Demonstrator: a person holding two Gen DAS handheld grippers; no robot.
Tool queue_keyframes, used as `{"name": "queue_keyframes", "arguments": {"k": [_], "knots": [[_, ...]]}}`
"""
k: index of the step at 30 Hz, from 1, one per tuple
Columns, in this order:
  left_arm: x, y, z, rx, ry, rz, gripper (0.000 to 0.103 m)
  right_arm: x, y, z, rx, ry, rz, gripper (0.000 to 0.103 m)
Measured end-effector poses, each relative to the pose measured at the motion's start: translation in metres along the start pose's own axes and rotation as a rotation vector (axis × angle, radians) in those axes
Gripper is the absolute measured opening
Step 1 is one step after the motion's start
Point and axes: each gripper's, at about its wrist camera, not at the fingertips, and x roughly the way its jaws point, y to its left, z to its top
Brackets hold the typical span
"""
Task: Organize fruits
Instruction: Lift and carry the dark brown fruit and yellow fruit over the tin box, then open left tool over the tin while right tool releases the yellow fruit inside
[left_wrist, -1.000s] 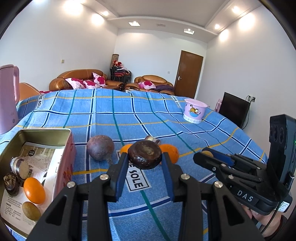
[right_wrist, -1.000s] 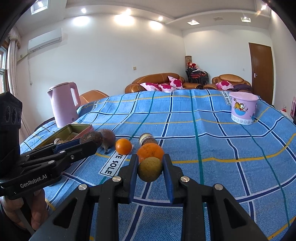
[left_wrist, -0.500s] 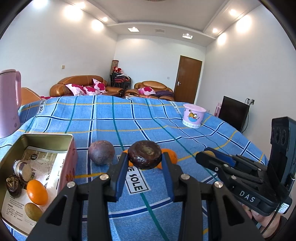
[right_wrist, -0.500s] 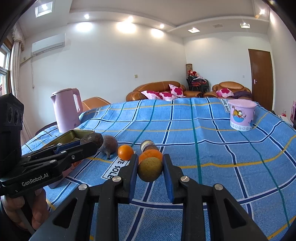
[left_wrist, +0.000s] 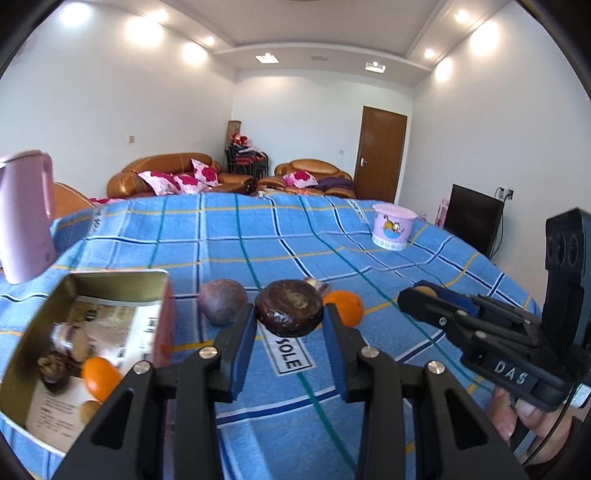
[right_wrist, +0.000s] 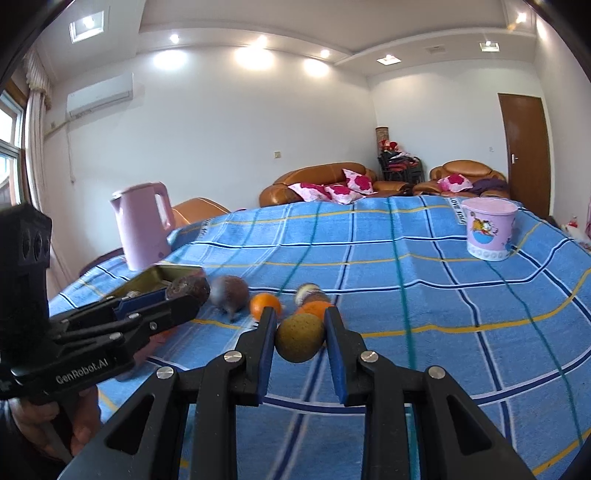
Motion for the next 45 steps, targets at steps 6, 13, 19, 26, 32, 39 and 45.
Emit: {"name": "queue_keyframes", "arguments": {"k": [6,13,19,26,32,39,45], "knots": [[-0.027,0.025,0.008,0.013,-0.022,0.11,0.038,-0.009,0.036,0.026,-0.044,-0.024,0.072,0.028],[-0.039,0.074,0.011,-0.036,0.027,0.238,0.038,0.0,0.069,0.056,-0.033,-0.006,0.186,0.029],[-0.051,0.113,0.004,-0.086,0.053,0.31,0.038,0.016,0.103,0.061,-0.087,0.024,0.227,0.029],[-0.052,0.133,-0.003,-0.108,0.089,0.351,0.038,0.038,0.13,0.055,-0.114,0.072,0.265,0.028],[-0.051,0.141,-0.01,-0.116,0.113,0.361,0.038,0.06,0.154,0.042,-0.161,0.127,0.286,0.029],[-0.046,0.148,-0.016,-0.125,0.144,0.374,0.038,0.083,0.171,0.024,-0.193,0.196,0.296,0.029],[-0.044,0.146,-0.019,-0.123,0.156,0.365,0.038,0.091,0.174,0.014,-0.203,0.232,0.293,0.029]]}}
